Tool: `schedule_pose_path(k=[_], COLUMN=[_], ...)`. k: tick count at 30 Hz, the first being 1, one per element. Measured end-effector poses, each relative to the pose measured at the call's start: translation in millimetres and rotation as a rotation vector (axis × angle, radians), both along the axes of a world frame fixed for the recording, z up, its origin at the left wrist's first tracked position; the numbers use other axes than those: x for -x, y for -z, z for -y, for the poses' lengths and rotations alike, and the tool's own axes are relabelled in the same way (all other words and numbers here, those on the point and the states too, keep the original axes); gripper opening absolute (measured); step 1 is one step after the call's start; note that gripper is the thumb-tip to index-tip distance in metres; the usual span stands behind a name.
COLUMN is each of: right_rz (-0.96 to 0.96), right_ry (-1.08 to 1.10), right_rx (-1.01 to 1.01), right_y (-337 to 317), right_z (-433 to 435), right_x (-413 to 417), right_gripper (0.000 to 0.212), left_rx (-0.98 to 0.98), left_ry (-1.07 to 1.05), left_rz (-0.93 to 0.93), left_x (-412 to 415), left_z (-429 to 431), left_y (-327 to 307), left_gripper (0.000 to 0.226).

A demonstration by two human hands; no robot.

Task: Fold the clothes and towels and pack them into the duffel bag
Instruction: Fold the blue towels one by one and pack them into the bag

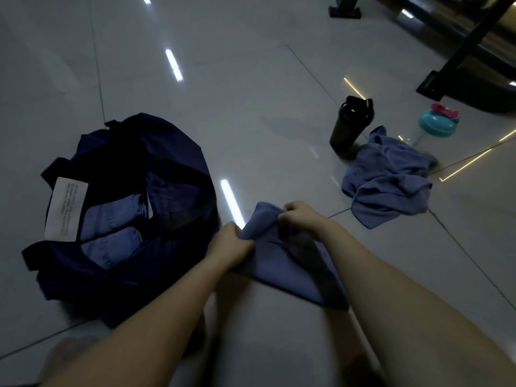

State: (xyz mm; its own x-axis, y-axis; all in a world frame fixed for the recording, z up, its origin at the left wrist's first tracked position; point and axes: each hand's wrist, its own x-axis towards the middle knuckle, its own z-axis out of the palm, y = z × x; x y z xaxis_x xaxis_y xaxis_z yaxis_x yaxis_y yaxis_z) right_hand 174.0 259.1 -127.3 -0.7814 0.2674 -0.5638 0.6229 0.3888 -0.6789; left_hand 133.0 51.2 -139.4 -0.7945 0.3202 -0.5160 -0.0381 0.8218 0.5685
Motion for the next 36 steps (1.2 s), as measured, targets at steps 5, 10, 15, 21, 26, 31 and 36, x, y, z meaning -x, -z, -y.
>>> schedule_pose_path(k=[5, 10, 15, 21, 26, 31, 36], right_rz=[-0.163, -0.430, -0.653, -0.626, -0.313, -0.025, 0.202], right_ry=[-0.053, 0.173, 0.333, 0.271, 0.200, 0.121, -0.049], right_rx=[0.020, 0.058, 0.119, 0.096, 0.119, 0.177, 0.204], right_y=[-41, -92, -132, -117, -44, 5, 6], right_z=[-16, -37, -46, -28, 6, 32, 34], right_x=[-9, -10, -12, -46, -104, -158, -172], right_gripper=[0.019, 0.022, 0.024, 0.038, 0.027, 0.020, 0.020], left_rx=[-0.127, -0.294, -0.487, -0.579, -0.340, -0.162, -0.052], left_ry=[0.045, 0.066, 0.019, 0.133, 0.301, 0.407, 0.556], left_rz=[-0.005, -0.123, -0.387, -0.414, -0.235, -0.018, 0.228], left_x=[27, 40, 49, 23, -19, -53, -60], left_z=[-11, -22, -23, -13, 15, 43, 43], left_y=[-44, -111, -162, -146, -70, -17, -12], left_gripper=[0.030, 0.025, 0.010, 0.022, 0.034, 0.037, 0.019])
